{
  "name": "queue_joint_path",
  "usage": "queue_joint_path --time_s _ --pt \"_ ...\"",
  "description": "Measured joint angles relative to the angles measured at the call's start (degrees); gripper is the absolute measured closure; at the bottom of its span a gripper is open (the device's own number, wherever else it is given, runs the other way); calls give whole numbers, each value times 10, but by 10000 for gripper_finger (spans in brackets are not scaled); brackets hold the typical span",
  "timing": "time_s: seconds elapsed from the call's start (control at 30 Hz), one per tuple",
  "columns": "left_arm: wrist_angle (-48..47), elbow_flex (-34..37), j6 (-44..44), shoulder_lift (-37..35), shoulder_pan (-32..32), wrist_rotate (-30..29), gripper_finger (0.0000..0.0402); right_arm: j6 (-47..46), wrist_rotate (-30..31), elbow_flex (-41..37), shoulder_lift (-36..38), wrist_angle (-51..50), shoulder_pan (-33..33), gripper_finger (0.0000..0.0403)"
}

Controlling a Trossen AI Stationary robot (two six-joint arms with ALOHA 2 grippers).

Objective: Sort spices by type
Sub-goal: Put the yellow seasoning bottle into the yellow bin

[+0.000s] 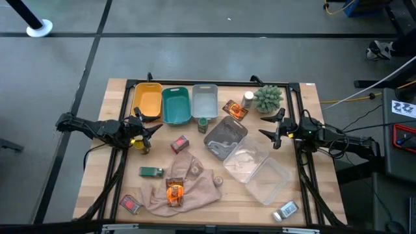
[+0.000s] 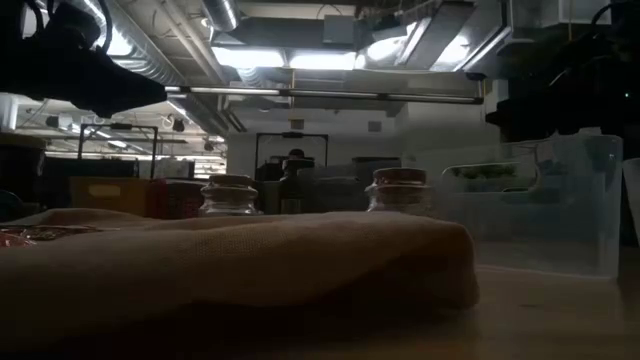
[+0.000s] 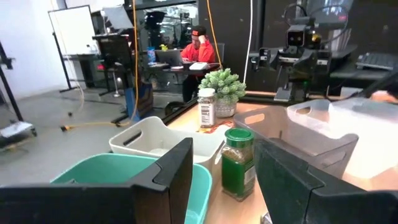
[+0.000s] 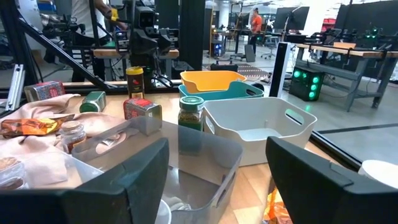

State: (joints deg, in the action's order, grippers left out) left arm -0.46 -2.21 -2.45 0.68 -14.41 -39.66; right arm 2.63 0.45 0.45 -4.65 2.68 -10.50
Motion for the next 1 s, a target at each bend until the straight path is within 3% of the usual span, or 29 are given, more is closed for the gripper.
queue_joint_path --time_s 0.33,0.6,0.73,1.0 --pt "70 0 69 13 0 28 247 -33 0 0 0 3 0 134" --pt "79 -45 70 100 -2 33 247 -42 0 0 0 3 0 134" --pt "15 -111 79 156 -2 34 247 -43 0 0 0 3 0 134" --pt "-195 -262 186 273 -2 62 247 -43 0 0 0 3 0 134"
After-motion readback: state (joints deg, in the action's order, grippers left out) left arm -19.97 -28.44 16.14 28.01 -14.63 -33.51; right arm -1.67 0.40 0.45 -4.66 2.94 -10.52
